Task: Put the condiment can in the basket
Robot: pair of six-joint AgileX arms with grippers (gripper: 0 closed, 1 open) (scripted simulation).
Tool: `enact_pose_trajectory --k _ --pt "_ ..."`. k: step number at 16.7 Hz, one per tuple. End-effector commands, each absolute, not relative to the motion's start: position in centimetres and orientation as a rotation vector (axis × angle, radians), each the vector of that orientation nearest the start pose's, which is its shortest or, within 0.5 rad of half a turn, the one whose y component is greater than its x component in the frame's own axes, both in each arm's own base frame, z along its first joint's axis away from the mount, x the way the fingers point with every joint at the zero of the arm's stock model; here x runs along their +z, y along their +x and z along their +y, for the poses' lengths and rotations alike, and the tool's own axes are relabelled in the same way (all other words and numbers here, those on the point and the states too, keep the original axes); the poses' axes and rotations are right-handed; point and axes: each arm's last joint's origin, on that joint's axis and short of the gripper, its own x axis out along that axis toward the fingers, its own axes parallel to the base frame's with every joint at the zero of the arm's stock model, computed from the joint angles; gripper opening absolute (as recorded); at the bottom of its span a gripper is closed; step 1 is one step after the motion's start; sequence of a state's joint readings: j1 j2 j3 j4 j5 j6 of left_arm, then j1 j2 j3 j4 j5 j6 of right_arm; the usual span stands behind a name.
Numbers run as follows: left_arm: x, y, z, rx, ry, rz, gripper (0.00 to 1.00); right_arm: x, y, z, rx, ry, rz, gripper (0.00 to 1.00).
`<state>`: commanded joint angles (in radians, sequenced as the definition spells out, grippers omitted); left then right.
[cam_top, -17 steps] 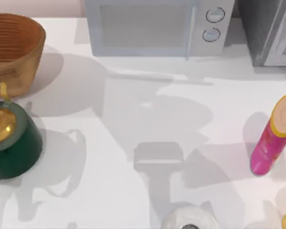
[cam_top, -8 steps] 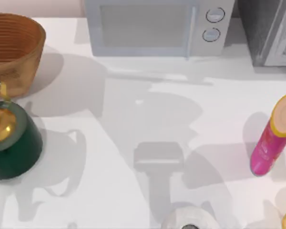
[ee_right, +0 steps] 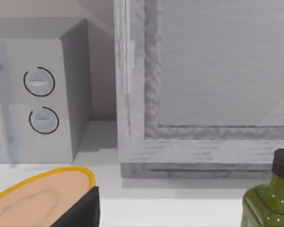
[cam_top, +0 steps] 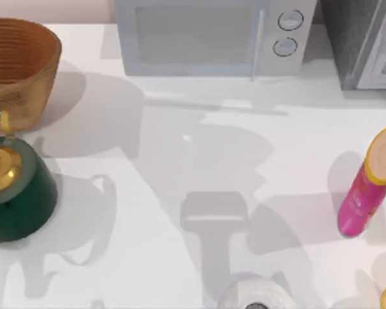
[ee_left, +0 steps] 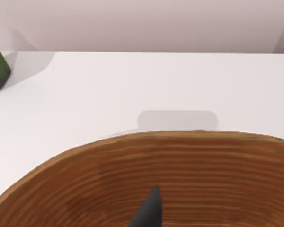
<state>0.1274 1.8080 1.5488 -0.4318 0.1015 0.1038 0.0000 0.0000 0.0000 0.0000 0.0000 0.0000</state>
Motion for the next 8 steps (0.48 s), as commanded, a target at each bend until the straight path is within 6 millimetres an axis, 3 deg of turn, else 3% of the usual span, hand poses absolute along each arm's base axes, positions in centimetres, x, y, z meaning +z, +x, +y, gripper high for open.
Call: enact_pose_trajectory --k 2,8 --pt "28.87 41.27 5.42 0.003 0.010 0.686 0.98 16.00 10.57 -0.12 0.000 0.000 0.000 1.00" --pt "28.87 41.27 5.42 0.003 0.010 0.686 1.00 16.00 10.57 -0.12 0.000 0.000 0.000 1.00"
